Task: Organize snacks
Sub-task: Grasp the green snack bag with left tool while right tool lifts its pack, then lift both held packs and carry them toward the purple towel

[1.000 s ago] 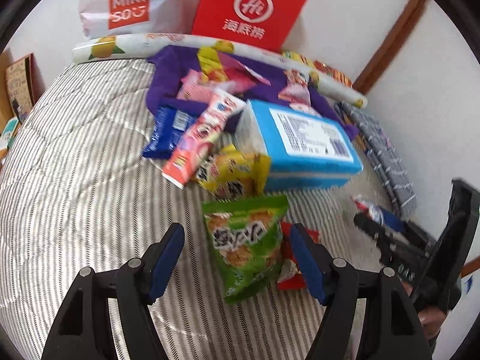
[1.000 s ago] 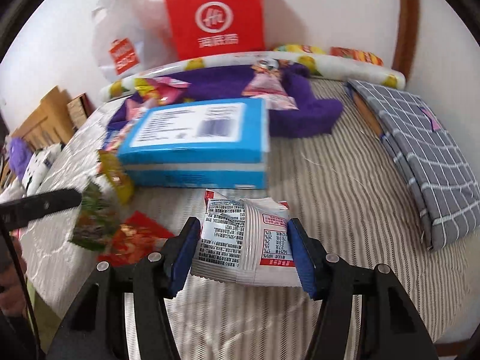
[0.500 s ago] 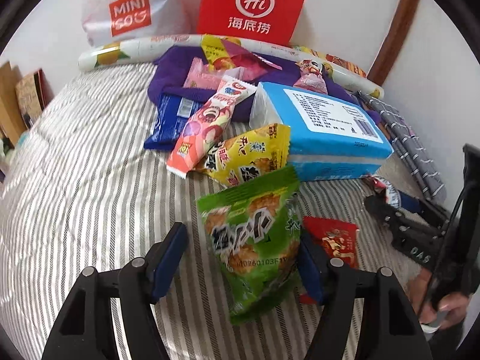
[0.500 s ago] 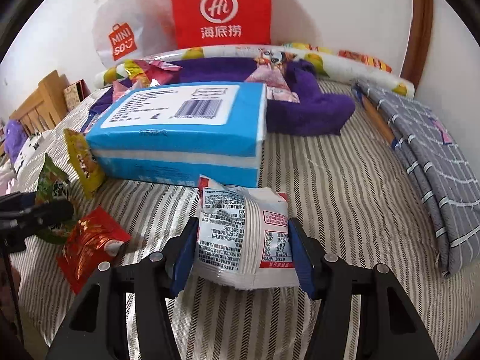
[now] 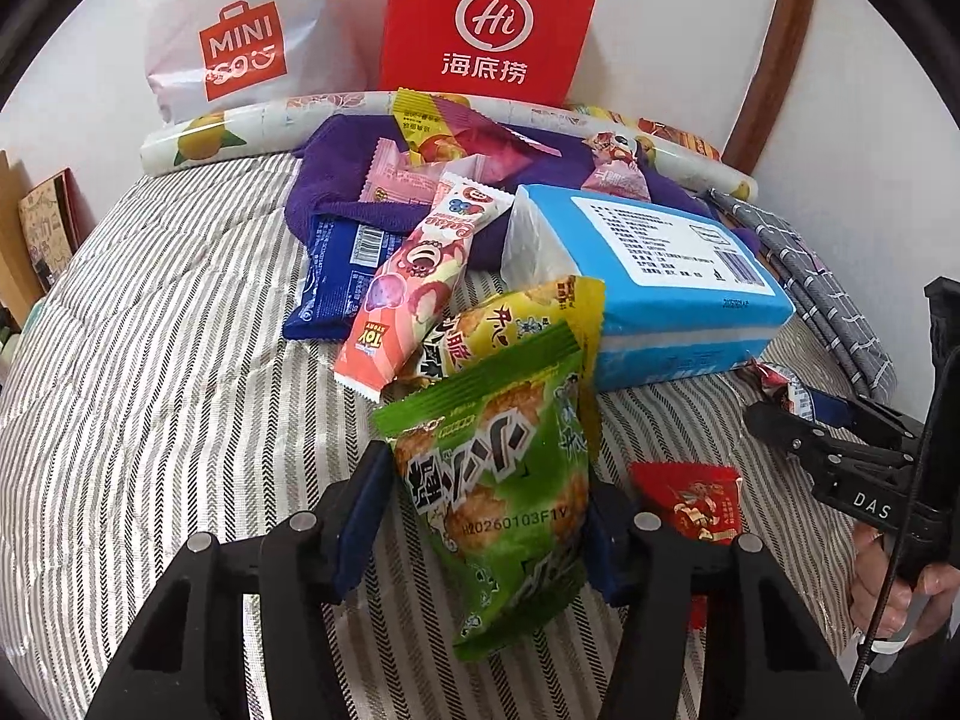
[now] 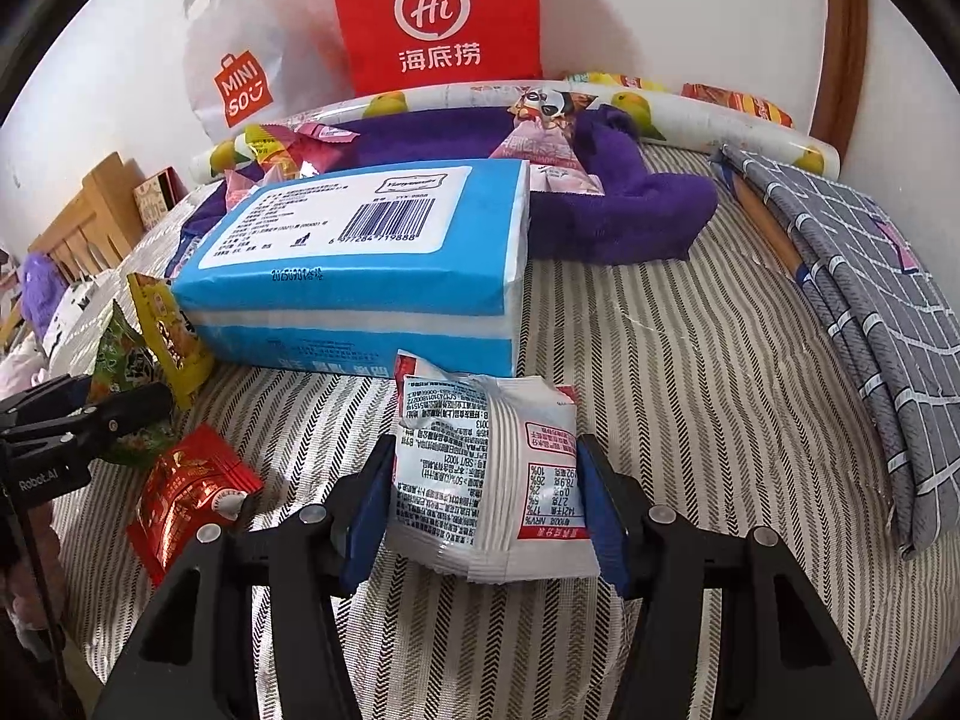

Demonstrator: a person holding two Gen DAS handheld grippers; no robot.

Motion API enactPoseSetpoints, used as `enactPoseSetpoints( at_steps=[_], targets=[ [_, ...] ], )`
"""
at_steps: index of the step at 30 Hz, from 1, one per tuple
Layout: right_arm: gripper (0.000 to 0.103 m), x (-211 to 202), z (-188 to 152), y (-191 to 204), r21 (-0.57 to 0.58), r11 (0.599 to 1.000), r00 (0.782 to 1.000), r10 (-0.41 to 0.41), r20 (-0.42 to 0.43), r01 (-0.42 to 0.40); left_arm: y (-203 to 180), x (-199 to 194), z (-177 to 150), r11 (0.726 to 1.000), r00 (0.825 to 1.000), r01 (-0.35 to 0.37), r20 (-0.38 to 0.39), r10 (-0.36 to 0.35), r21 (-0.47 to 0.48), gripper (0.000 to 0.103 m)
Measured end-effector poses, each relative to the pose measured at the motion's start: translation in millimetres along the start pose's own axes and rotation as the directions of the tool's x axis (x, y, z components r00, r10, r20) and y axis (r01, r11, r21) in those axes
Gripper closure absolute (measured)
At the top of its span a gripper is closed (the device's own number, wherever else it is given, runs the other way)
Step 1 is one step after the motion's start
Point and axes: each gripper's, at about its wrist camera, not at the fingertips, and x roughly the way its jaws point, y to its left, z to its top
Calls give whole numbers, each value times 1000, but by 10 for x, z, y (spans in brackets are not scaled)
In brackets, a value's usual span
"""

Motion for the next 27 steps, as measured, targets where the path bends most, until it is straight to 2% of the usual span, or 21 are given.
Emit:
enactPoseSetpoints(
  at_steps=[4, 12, 16, 27],
  targets=[
    [45, -16, -5, 7, -3, 1000, 1000, -2, 11, 2, -36, -5, -7, 1000, 1000, -16, 6, 16, 13, 49],
    [47, -47, 0, -42, 26, 999, 999, 22, 26, -22, 121, -44, -12, 996, 998, 68, 20, -67, -59, 55],
    [48, -50, -2, -13, 12, 1000, 1000, 1, 28, -1, 101, -66, -23, 997, 998, 57, 35, -55, -56, 57],
    [51, -43, -7, -48, 28, 999, 999, 24, 31, -25, 117, -64, -40, 996, 997, 70, 37, -68, -58, 58]
  ],
)
